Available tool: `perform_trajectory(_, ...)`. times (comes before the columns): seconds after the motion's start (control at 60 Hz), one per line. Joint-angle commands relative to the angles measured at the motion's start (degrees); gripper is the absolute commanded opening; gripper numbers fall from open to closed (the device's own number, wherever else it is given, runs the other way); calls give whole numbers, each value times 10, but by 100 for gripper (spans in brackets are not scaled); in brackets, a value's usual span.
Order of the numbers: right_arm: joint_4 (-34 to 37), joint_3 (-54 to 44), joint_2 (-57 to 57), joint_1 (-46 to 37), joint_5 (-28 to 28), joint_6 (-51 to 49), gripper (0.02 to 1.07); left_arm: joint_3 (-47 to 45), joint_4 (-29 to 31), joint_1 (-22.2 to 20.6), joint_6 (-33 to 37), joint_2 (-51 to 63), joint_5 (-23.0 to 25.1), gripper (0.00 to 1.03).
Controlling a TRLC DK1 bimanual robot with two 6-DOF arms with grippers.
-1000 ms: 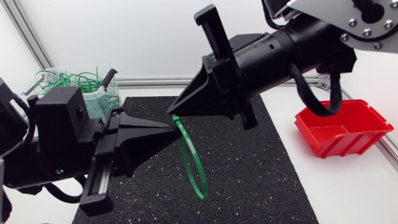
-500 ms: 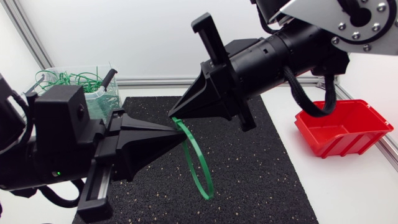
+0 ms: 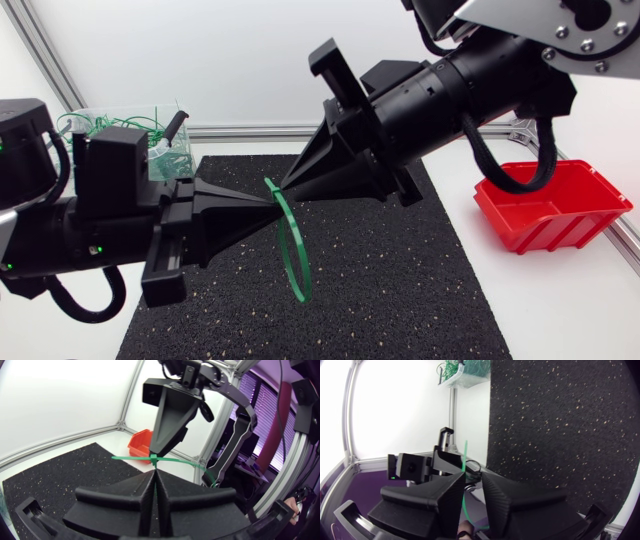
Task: Take a green cable tie from the red box, thread the tail through the head to close it, then place it in the transparent bin on the left.
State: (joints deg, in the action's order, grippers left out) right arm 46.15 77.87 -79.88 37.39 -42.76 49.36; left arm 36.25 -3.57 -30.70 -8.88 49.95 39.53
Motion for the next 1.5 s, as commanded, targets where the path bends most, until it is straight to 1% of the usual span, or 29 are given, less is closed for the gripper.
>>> perform_trajectory(0.0,14,7,-17,1,55,-51,45,35,31,17,31,16,-18,4)
perform_trajectory(0.067,10,4,-26,1,106,-75,44,46,65,19,52,25,-53,4)
perform_trajectory(0.1,10,2,-31,-6,140,-94,44,51,78,22,62,30,-72,4)
perform_trajectory(0.25,31,1,-47,-30,247,-168,43,51,103,35,99,47,-156,4)
perform_trajectory(0.3,35,-2,-47,-41,305,-196,35,51,103,52,107,48,-171,4)
perform_trajectory(0.35,36,-5,-45,-49,341,-219,26,53,103,79,116,50,-179,4)
perform_trajectory(0.367,36,-5,-44,-52,350,-222,25,55,103,84,117,51,-179,4)
perform_trajectory(0.433,25,-16,-39,-68,408,-249,25,65,103,123,130,56,-186,4)
perform_trajectory(0.467,17,-25,-33,-73,427,-261,26,72,103,145,137,63,-192,4)
perform_trajectory(0.533,7,-36,-24,-88,463,-285,42,84,103,181,153,79,-204,4)
perform_trajectory(0.583,-10,-49,-14,-98,484,-307,52,95,99,214,171,95,-212,4)
perform_trajectory(0.65,-33,-68,0,-109,510,-331,53,108,96,248,185,107,-215,4)
perform_trajectory(0.683,-48,-77,7,-114,523,-342,54,113,81,270,200,117,-224,4)
perform_trajectory(0.733,-75,-94,17,-122,545,-363,55,124,74,294,204,125,-227,4)
perform_trajectory(0.833,-109,-115,31,-144,568,-390,55,157,63,343,216,154,-227,4)
perform_trajectory(0.883,-126,-125,42,-153,577,-401,55,176,62,361,221,168,-227,4)
perform_trajectory(0.917,-147,-135,49,-164,593,-416,58,186,55,371,226,181,-231,4)
perform_trajectory(0.933,-158,-141,53,-167,602,-427,58,194,44,379,228,190,-241,4)
perform_trajectory(0.983,-175,-152,63,-173,608,-443,58,211,30,395,231,210,-248,4)
perform_trajectory(1.033,-178,-158,74,-185,610,-450,58,235,27,409,236,229,-254,4)
perform_trajectory(1.05,-188,-163,79,-194,614,-458,58,247,25,418,239,240,-255,4)
perform_trajectory(1.067,-199,-168,84,-197,615,-469,61,254,25,421,239,247,-255,4)
perform_trajectory(1.1,-212,-174,89,-201,616,-478,63,265,25,427,239,255,-256,4)
perform_trajectory(1.167,-230,-185,104,-212,617,-495,64,283,25,435,240,270,-257,4)
perform_trajectory(1.183,-234,-185,106,-215,617,-498,65,285,25,437,240,271,-259,4)
perform_trajectory(1.267,-262,-198,126,-225,617,-526,84,293,16,441,247,283,-273,4)
perform_trajectory(1.317,-260,-205,136,-229,613,-538,86,295,15,443,247,284,-276,4)
perform_trajectory(1.383,-264,-213,153,-231,612,-548,103,298,14,444,247,288,-283,4)
perform_trajectory(1.483,-266,-223,183,-231,597,-549,103,302,12,446,247,289,-285,4)
